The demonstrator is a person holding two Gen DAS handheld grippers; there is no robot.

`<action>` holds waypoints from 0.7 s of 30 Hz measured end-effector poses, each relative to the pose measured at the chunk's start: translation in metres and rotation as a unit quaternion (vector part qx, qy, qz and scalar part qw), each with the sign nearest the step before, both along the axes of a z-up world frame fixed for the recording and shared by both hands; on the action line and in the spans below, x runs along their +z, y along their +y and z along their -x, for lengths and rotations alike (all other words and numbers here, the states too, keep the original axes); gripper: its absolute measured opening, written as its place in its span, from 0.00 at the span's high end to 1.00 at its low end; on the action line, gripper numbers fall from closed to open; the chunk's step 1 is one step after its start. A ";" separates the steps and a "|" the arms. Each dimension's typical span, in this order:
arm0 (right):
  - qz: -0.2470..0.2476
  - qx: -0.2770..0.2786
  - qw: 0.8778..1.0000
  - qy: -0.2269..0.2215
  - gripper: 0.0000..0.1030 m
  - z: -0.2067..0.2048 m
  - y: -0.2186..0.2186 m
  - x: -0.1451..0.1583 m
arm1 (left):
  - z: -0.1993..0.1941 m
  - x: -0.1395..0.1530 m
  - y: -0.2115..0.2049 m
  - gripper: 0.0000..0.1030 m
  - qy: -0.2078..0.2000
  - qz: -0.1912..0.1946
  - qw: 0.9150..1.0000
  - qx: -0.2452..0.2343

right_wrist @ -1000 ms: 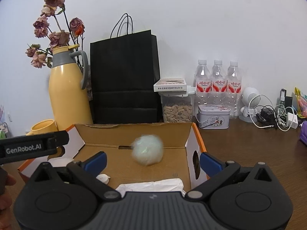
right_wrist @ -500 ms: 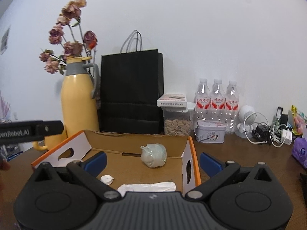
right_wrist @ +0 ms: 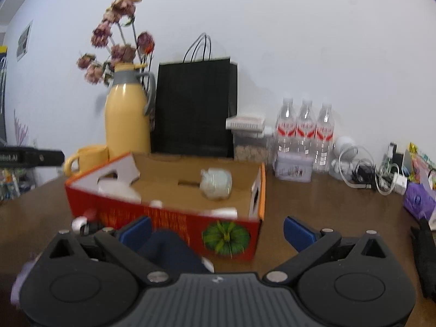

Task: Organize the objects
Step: 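Move both open tools back over the cluttered table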

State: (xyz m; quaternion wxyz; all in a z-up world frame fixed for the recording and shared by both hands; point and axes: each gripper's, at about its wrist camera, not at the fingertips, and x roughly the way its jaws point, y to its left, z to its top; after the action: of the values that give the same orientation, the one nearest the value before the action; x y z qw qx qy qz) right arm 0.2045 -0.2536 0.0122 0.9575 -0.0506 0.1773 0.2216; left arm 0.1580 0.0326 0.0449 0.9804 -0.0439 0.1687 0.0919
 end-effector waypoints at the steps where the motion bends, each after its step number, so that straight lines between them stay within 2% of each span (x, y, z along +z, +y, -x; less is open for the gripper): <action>1: 0.005 0.001 1.000 0.005 0.00 0.004 -0.004 -0.003 | 0.004 -0.002 0.001 0.00 0.004 -0.001 1.000 0.002; 11: 0.023 0.027 0.998 0.042 0.00 0.034 -0.028 -0.020 | 0.041 -0.010 0.012 0.00 0.039 -0.009 0.999 0.008; 17: 0.020 0.056 0.996 0.068 0.00 0.031 -0.031 -0.025 | 0.057 -0.015 0.017 0.00 0.059 -0.006 0.998 0.017; 21: 0.037 0.084 0.993 0.079 0.00 0.017 -0.019 -0.028 | 0.066 -0.016 0.021 0.00 0.065 -0.004 0.998 0.025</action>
State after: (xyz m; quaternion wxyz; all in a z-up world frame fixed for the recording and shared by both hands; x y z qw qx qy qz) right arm 0.1879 -0.2728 -0.0157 0.9160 -0.0834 0.2553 0.2979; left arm 0.0919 0.0540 0.0287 0.9649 -0.0385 0.2305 0.1200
